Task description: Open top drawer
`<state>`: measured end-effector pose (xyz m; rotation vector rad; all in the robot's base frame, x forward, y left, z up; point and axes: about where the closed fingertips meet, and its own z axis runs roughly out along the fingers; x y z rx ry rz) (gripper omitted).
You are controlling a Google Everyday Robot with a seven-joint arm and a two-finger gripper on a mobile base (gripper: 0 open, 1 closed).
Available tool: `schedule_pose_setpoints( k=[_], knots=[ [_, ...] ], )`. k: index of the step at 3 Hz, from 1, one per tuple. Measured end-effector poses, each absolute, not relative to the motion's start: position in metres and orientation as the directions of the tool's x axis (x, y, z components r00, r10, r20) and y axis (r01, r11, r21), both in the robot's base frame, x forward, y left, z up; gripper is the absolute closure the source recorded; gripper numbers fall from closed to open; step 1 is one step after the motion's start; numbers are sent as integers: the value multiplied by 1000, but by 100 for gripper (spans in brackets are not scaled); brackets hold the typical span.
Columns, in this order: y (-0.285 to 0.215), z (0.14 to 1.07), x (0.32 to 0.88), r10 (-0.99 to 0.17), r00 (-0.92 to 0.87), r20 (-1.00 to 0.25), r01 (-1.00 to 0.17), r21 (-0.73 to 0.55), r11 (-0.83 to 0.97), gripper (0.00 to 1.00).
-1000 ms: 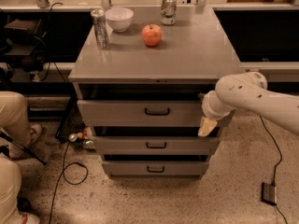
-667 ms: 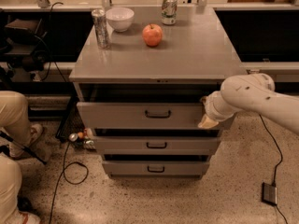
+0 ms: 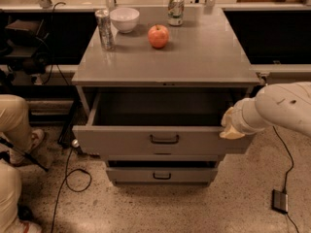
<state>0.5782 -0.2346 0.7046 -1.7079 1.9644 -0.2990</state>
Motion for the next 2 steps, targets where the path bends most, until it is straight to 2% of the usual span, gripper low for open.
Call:
schedule_pose_setpoints(
  k=[2],
  knots=[
    [-235, 706, 577, -969, -74, -235, -856, -484, 183, 100]
  ],
)
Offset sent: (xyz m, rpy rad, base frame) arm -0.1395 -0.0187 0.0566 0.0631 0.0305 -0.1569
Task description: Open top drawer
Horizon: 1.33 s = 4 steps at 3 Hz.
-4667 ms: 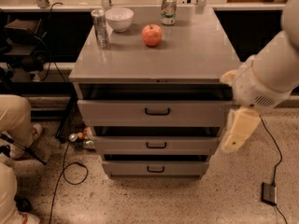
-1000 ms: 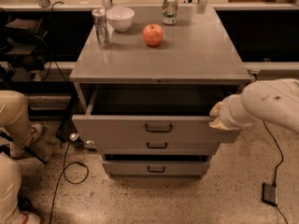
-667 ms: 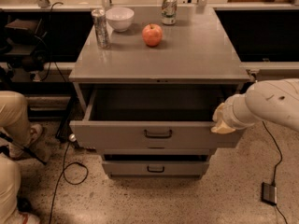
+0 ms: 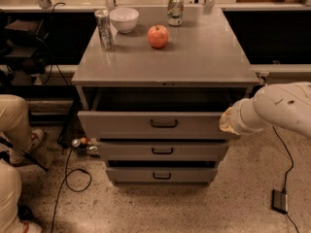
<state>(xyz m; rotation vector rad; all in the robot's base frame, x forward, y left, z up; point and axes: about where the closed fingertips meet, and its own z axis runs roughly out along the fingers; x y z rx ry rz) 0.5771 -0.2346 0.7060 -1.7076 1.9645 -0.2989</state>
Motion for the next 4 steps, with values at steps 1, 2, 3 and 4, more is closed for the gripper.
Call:
schedule_pose_setpoints(
  k=[1, 2, 3, 4],
  knots=[
    [-233, 732, 524, -957, -109, -268, -851, -472, 229, 99],
    [-234, 733, 527, -957, -111, -267, -849, -476, 231, 79],
    [-224, 708, 542, -960, -78, -270, -877, -439, 195, 48],
    [-219, 693, 555, -962, -54, -267, -884, -434, 171, 24]
  ],
)
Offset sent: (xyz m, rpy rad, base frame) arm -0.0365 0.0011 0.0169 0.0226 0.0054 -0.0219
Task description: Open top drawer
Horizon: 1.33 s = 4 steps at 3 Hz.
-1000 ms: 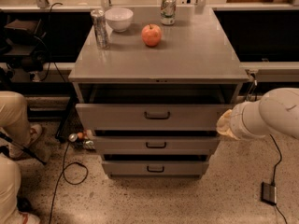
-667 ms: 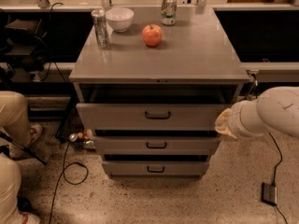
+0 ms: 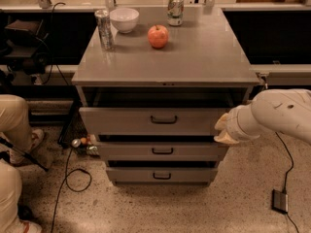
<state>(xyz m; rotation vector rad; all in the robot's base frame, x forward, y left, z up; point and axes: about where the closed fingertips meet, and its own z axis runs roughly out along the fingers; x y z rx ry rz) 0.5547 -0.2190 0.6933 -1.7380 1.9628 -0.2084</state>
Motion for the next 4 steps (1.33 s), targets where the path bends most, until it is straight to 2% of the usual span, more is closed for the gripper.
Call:
schedule_pose_setpoints(
  k=[1, 4],
  knots=[
    [-217, 685, 569, -963, -33, -267, -880, -449, 155, 2],
    [-201, 649, 619, -953, 33, -303, -890, -443, 110, 0]
  ],
)
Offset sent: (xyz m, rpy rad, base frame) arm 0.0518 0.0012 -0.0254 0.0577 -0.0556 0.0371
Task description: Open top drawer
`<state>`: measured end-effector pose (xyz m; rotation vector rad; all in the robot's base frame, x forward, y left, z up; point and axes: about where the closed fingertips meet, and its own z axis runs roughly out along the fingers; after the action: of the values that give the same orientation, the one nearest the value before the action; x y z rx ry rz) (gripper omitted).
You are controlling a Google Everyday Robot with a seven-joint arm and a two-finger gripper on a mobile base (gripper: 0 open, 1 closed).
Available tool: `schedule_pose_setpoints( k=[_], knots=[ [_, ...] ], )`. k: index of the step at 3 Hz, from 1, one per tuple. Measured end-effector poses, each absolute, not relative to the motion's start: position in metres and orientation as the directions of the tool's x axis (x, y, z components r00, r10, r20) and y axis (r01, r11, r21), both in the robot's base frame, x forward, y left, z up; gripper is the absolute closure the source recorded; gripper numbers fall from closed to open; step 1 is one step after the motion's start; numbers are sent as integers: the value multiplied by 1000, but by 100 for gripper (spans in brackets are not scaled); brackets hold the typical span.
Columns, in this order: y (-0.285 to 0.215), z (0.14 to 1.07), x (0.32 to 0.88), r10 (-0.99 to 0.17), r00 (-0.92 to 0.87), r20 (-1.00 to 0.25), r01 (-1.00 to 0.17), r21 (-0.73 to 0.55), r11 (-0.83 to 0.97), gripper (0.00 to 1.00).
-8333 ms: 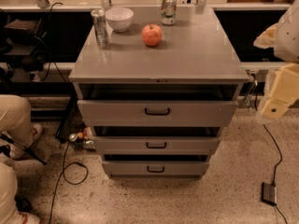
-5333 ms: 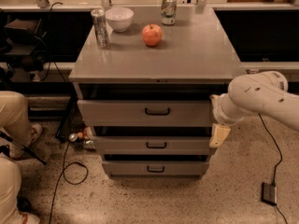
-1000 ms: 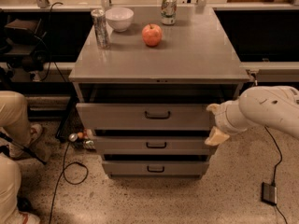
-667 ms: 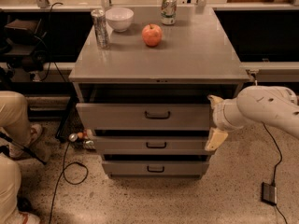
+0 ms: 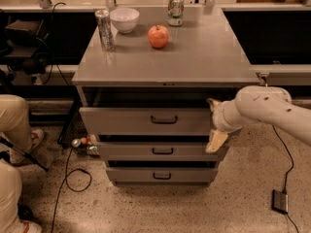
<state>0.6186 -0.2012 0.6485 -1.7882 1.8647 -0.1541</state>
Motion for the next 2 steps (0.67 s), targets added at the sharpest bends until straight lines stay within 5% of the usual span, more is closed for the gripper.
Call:
schedule_pose_setpoints(
  k=[2],
  knots=[
    [-196, 634, 626, -949, 38, -312, -908, -407, 98, 41]
  ],
)
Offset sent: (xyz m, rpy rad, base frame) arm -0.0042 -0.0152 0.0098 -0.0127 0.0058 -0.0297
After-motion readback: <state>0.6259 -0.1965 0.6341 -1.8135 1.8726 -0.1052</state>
